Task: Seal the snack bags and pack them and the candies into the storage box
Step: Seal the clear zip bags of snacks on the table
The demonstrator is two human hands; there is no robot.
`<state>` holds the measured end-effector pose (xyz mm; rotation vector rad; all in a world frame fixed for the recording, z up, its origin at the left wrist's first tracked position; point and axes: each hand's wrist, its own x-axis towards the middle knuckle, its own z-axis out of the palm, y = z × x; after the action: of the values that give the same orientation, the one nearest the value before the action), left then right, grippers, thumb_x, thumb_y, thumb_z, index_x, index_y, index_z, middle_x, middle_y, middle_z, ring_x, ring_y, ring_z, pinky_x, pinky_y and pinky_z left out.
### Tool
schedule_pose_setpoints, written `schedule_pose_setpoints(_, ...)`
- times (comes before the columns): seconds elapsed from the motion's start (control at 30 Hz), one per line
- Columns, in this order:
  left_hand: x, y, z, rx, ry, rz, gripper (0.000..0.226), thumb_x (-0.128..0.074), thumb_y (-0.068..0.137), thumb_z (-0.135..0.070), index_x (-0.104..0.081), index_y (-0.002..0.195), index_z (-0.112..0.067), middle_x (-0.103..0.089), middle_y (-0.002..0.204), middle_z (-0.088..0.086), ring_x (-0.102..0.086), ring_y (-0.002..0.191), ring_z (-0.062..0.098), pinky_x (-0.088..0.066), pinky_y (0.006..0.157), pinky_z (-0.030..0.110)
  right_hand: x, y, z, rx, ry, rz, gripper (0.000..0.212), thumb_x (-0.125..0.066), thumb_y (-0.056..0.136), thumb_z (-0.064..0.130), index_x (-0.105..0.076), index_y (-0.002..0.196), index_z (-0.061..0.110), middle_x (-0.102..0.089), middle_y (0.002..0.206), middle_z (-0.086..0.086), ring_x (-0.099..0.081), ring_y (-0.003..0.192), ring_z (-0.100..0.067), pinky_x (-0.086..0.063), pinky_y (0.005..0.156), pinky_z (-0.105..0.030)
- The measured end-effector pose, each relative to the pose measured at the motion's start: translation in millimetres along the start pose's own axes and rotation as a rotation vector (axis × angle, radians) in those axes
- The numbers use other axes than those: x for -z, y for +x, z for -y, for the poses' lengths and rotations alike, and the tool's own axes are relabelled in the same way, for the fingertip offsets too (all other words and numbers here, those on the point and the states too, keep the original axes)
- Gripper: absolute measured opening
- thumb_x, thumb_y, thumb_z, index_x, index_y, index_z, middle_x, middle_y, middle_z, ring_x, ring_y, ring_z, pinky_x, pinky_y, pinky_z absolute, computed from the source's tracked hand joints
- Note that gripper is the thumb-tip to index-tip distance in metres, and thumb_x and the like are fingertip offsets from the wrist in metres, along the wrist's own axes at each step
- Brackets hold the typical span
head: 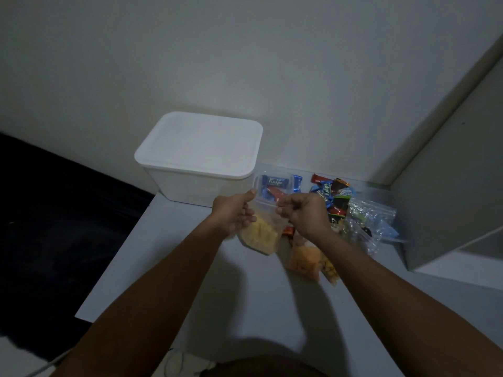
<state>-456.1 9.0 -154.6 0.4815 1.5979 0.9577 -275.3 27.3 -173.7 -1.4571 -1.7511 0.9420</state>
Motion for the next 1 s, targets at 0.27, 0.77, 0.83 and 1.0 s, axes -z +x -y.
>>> schedule_pose_setpoints(0.27, -1.6, 0.0, 1.5, -0.044, -0.038, 0.074, 0.009, -0.057, 0.092, -0.009, -0.063, 0.091, -0.002, -0.069, 0.081, 0.013, -0.069, 0.075, 0.023, -0.059, 0.069, 0.034, -2.4, -6.5, 6.1, -0.027, 0.078, 0.125, 0.013, -0.076, 0.077, 0.007, -0.072, 0.090, 0.007, -0.073, 0.088, -0.011, -0.071, 0.081, -0.021, -0.060, 0.073, -0.029)
schedule_pose_setpoints(0.77, 2.8, -9.4, 2.0, -0.165, 0.030, 0.072, 0.006, -0.056, 0.083, 0.001, -0.060, 0.082, 0.004, -0.066, 0.072, 0.021, -0.068, 0.068, 0.030, -0.060, 0.068, 0.039, -22.8, -9.9, 17.2, 0.089, -0.129, -0.025, 0.016, -0.065, 0.086, 0.014, -0.068, 0.071, 0.008, -0.063, 0.064, 0.000, -0.062, 0.062, -0.017, -0.054, 0.062, -0.035)
schedule_pose_setpoints(0.83, 6.0, -9.6, 0.9, -0.159, 0.013, 0.069, 0.008, -0.055, 0.083, 0.001, -0.061, 0.084, 0.006, -0.065, 0.071, 0.021, -0.068, 0.065, 0.029, -0.060, 0.064, 0.037, -24.2, -11.3, 20.9, 0.080, -0.111, 0.029, 0.014, -0.065, 0.088, 0.014, -0.068, 0.074, 0.011, -0.059, 0.063, 0.008, -0.058, 0.060, -0.008, -0.048, 0.060, -0.026)
schedule_pose_setpoints(1.0, 12.9, -8.2, 7.8, -0.136, 0.055, 0.061, 0.016, -0.051, 0.084, -0.001, -0.063, 0.077, 0.005, -0.066, 0.072, 0.021, -0.067, 0.067, 0.029, -0.059, 0.067, 0.038, -26.7, -9.8, 24.2, 0.068, -0.122, 0.069, 0.013, -0.061, 0.091, 0.011, -0.066, 0.079, 0.010, -0.058, 0.066, 0.007, -0.058, 0.065, -0.009, -0.049, 0.065, -0.026)
